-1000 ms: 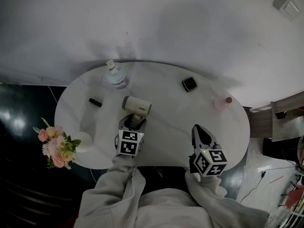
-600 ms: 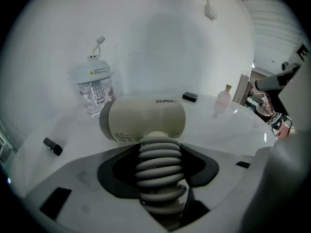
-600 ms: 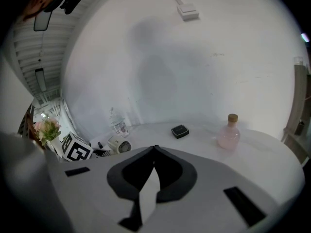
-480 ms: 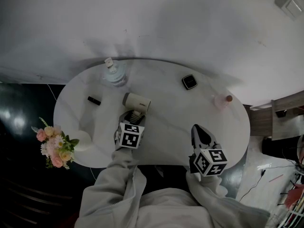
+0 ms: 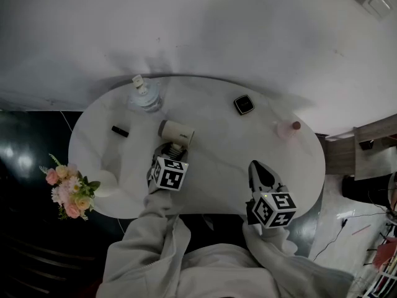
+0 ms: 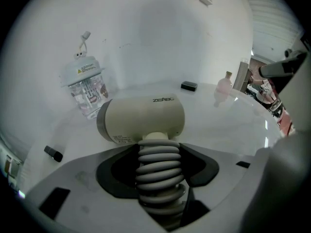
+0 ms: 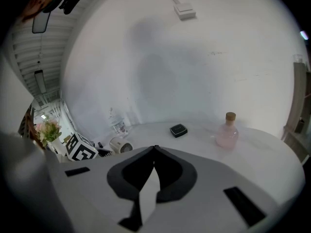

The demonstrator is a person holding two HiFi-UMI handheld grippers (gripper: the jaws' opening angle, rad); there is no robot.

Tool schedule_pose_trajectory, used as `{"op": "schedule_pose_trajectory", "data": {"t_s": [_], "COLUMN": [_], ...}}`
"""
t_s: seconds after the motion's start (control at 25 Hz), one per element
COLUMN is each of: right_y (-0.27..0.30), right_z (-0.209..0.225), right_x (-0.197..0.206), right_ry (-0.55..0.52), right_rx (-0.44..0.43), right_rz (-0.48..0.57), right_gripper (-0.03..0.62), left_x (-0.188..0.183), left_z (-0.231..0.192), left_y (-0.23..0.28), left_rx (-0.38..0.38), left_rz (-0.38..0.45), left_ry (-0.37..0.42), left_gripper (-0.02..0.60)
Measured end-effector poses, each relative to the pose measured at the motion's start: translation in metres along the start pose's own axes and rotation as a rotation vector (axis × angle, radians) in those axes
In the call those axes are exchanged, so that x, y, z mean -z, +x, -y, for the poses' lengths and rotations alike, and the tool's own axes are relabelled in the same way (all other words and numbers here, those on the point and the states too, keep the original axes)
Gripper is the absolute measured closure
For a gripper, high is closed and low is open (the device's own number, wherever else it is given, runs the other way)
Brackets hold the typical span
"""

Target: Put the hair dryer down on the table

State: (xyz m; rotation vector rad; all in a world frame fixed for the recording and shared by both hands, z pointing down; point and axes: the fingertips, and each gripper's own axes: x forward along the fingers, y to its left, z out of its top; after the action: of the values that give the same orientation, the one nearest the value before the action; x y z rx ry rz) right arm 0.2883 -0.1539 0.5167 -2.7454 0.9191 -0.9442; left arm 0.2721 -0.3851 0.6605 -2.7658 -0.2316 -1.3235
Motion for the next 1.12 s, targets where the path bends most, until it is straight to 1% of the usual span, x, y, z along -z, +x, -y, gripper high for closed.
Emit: {"op": "schedule_pose_trajectory", "data": {"t_s": [0.24, 0.36, 0.52, 0.72, 0.84, 1.0, 1.12], "right_y": [0.000, -0.001, -0.001, -0.001, 0.000, 0.001, 0.002], "right_z": [-0.006, -0.009, -0.014, -0.021, -0.024, -0.031, -0.036], "right_x": [0.003, 0.004, 0.006, 0.008, 0.008, 0.008, 0.007], "right_ry": [0.002, 0.001, -0.005, -0.009, -0.012, -0.018, -0.024], "right_rx": [-0.021, -0.030, -0.041, -0.057, -0.068, -0.084, -0.098], "right_rz": [-0.008, -0.009, -0.011, -0.014, -0.012, -0.007, -0.005], "right_gripper": [0.545, 0.545, 0.545, 0.545, 0.545, 0.544, 0.545], "left_x": [-0.001, -0.001, 0.001, 0.002, 0.000, -0.004, -0.005], "left_z": [0.001, 0.002, 0.004, 0.002, 0.001, 0.001, 0.000], "left_y": [-0.001, -0.002, -0.007, -0.020, -0.030, -0.046, -0.059], "left_rx": [-0.014, -0.009, -0.001, 0.001, 0.002, 0.024, 0.012], "left_rz": [-0.009, -0.011, -0.010, 0.010, 0.041, 0.084, 0.111], "left_ry": [0.036, 0.036, 0.037, 0.004, -0.017, -0.068, -0.101], "left_gripper": [0.347, 0.323, 0.310, 0.309, 0.310, 0.310, 0.310]}}
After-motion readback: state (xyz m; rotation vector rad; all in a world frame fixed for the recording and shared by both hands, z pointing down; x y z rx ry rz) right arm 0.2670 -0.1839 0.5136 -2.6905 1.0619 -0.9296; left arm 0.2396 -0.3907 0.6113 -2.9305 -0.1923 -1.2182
